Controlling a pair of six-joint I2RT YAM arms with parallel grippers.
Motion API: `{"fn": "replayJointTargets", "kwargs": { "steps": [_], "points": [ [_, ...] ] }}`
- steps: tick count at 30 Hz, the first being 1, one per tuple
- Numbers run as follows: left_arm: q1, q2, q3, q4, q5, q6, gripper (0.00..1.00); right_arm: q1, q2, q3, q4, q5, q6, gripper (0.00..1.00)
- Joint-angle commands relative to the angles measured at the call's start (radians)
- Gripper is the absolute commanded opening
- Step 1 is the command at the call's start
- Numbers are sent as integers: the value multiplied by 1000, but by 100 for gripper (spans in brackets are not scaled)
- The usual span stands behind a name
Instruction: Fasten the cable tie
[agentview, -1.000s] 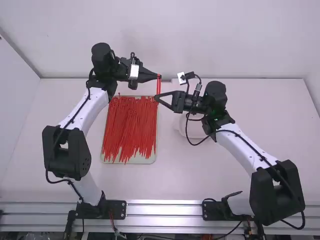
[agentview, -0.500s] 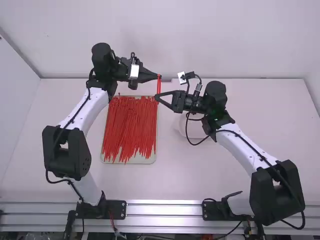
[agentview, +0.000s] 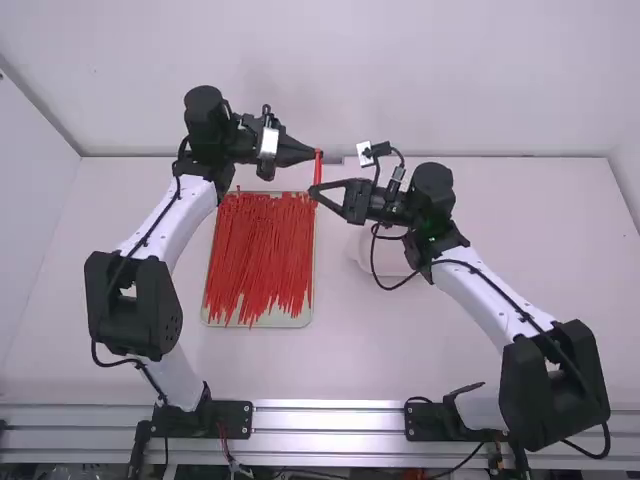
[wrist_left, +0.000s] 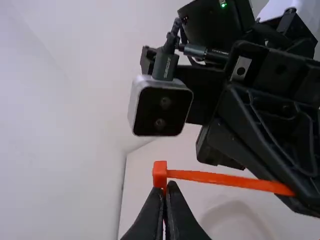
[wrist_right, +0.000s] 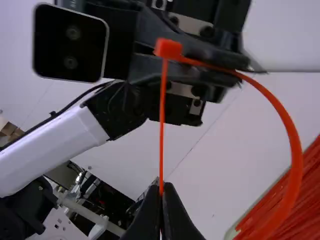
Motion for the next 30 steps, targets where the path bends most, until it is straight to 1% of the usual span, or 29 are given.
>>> {"fn": "replayJointTargets", "kwargs": {
  "steps": [1, 6, 12, 15, 30],
  "points": [
    [-5, -6, 20, 1, 21, 0, 2, 5, -13, -2, 16, 23, 25, 0],
    [-5, -6, 20, 0, 21, 0, 2, -10, -13, -2, 15, 42, 30, 0],
    [-18, -6, 20, 15, 21, -85, 2, -21, -13, -2, 43, 42, 53, 0],
    [-28, -6, 20, 3, 21, -82, 2, -21, -13, -2, 69, 43, 55, 0],
    [-57, -6, 20, -23, 21, -87, 2, -53, -13, 0, 72, 62, 81, 0]
  ]
}}
